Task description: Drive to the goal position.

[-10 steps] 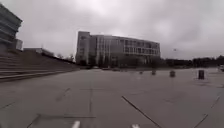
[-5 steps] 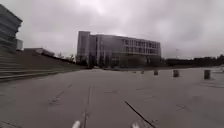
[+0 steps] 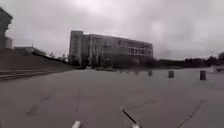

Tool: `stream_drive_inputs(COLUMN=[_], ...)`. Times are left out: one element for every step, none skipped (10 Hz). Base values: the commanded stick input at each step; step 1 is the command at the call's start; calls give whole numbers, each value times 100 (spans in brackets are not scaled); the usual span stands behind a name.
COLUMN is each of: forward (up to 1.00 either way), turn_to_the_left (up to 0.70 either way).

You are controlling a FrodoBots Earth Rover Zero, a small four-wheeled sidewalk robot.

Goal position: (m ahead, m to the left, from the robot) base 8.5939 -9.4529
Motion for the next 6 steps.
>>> stream_drive_inputs(forward=[70, 70, 70, 70, 70, 70], turn_to_the_left=[0, 0, 0, 0, 0, 0])
